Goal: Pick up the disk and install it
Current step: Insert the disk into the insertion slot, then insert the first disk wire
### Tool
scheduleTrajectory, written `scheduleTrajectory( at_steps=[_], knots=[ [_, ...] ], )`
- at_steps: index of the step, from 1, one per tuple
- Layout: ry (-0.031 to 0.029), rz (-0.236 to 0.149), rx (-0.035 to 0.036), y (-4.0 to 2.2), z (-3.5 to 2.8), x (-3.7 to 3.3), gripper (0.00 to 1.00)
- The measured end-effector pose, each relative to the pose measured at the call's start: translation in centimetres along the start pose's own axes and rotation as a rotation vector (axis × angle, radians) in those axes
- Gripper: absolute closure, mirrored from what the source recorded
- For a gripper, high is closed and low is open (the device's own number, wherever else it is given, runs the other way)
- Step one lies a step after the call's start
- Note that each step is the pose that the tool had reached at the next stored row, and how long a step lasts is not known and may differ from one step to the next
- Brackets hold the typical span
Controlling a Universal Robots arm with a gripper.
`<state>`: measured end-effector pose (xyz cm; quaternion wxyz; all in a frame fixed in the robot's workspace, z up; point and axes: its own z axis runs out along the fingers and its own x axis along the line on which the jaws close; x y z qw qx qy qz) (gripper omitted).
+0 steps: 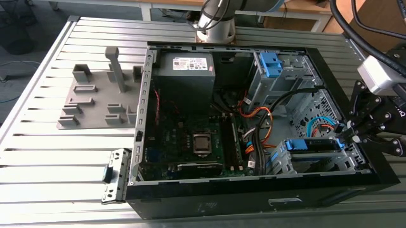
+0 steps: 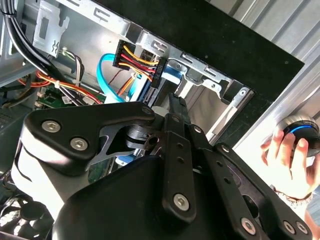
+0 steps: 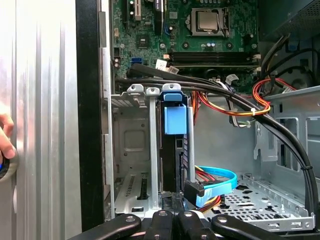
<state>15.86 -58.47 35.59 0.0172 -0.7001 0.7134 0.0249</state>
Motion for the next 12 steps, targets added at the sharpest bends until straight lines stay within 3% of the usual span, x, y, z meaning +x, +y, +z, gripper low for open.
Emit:
scheduleTrajectory(
  at_steps=[10, 12],
  knots=[
    [-0.0001, 0.000, 0.0000, -0.04, 0.00, 0.00, 0.89],
    [0.0000, 0.000, 0.0000, -0.04, 0.00, 0.00, 0.77]
  ],
)
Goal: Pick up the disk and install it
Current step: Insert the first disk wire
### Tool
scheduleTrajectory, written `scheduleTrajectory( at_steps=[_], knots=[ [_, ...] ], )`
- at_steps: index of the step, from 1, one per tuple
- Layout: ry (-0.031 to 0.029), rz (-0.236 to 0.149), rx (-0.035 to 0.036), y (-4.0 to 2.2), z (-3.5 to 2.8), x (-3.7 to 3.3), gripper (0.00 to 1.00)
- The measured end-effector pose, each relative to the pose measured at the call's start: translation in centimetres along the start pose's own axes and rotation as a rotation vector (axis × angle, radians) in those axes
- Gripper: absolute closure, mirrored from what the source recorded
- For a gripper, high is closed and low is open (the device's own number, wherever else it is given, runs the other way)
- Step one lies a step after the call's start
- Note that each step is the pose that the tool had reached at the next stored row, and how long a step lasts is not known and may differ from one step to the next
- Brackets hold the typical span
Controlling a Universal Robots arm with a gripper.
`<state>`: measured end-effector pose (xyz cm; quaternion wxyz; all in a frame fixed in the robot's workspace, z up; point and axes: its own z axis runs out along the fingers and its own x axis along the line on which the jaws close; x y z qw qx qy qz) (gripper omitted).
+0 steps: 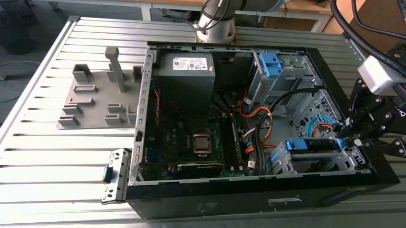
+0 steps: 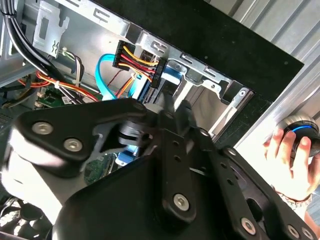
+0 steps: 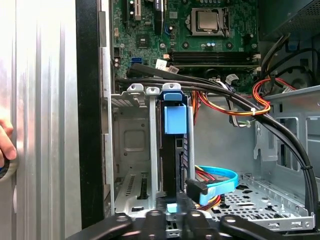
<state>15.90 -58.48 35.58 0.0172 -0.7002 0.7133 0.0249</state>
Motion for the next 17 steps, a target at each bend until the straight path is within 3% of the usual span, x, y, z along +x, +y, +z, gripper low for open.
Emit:
scheduleTrajectory(
  at_steps=[3, 5, 8, 9, 11, 15, 17],
  knots=[
    [0.0000, 0.000, 0.0000, -0.01, 0.00, 0.00, 0.71],
    [0.0000, 0.000, 0.0000, -0.02, 0.00, 0.00, 0.59],
    [0.0000, 0.000, 0.0000, -0.03, 0.00, 0.00, 0.53],
    [0.0000, 0.000, 0.0000, -0.03, 0.00, 0.00, 0.47],
    [0.0001, 0.000, 0.0000, -0.05, 0.04, -0.02, 0.47],
    [0.0088, 0.000, 0.0001, -0.29, 0.37, -0.32, 0.47],
    [0.0099, 0.000, 0.0001, -0.42, 0.55, -0.53, 0.47]
  ],
)
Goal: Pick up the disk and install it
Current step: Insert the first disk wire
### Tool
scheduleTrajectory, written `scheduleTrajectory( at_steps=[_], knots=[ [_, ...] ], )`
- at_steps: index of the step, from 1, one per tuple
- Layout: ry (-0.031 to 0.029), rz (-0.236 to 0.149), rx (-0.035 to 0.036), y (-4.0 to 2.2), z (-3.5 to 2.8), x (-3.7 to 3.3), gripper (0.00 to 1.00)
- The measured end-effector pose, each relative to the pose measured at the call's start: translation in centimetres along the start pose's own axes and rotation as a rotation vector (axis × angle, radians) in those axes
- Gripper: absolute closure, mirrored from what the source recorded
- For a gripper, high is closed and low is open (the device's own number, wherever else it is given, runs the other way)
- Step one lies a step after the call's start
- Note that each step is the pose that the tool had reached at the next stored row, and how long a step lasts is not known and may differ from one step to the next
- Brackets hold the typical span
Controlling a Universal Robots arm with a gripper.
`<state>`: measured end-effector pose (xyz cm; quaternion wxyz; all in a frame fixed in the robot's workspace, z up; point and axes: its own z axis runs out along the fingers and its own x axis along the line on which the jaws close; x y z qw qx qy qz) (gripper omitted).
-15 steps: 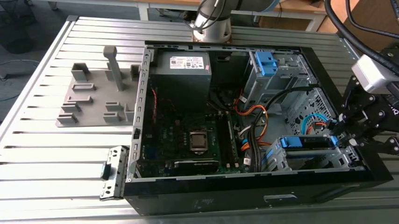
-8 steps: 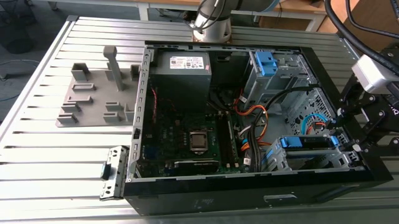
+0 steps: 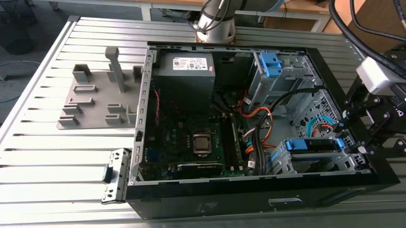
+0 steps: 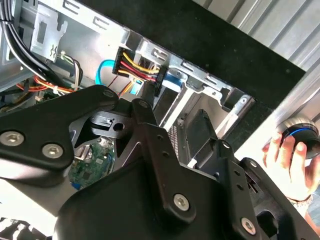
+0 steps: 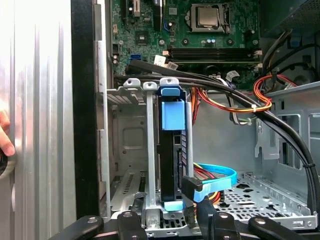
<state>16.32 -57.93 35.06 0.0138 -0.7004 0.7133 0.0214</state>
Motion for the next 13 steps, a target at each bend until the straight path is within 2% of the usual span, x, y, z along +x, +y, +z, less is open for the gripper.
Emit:
scheduleTrajectory(
  at_steps=[10, 13],
  knots=[
    [0.0024, -0.001, -0.0003, -0.55, 1.13, -1.03, 0.47],
    [0.0030, -0.001, -0.0005, -0.72, 1.21, -1.10, 0.47]
  ],
)
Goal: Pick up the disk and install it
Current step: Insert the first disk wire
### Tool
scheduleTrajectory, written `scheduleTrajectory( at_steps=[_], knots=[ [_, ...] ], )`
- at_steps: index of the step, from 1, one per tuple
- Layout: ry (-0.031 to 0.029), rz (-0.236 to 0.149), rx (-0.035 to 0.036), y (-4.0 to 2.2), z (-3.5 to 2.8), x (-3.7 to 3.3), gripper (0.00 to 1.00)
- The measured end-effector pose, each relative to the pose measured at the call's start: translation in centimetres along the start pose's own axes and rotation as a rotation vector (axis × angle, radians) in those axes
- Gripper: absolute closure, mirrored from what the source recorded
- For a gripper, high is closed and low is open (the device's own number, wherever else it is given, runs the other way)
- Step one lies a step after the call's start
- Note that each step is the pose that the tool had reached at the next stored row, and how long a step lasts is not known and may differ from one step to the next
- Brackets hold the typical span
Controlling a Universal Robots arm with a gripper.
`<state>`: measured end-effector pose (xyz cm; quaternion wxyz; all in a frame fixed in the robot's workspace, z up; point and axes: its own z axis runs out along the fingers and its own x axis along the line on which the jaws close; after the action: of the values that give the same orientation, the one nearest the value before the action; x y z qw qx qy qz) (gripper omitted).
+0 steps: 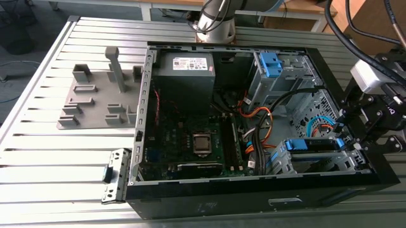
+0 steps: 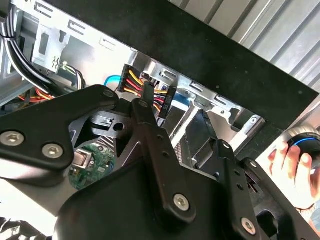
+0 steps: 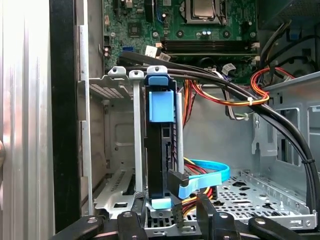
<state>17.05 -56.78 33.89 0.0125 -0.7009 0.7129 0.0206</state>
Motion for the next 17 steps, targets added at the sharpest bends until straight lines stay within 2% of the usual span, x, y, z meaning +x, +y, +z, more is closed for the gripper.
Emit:
scheduleTrajectory(
  at_steps=[9, 11, 12, 14, 15, 17],
  knots=[
    [-0.0003, 0.000, 0.0000, -0.01, 0.02, 0.00, 0.49],
    [-0.0003, 0.000, 0.0000, -0.01, 0.02, 0.00, 0.61],
    [-0.0003, 0.000, 0.0000, 0.00, 0.02, 0.00, 0.61],
    [-0.0004, 0.000, 0.0000, -0.01, 0.02, 0.00, 0.73],
    [-0.0004, 0.000, 0.0000, 0.00, 0.02, 0.00, 0.73],
    [-0.0003, 0.000, 0.0000, -0.01, 0.01, 0.00, 0.84]
  ],
)
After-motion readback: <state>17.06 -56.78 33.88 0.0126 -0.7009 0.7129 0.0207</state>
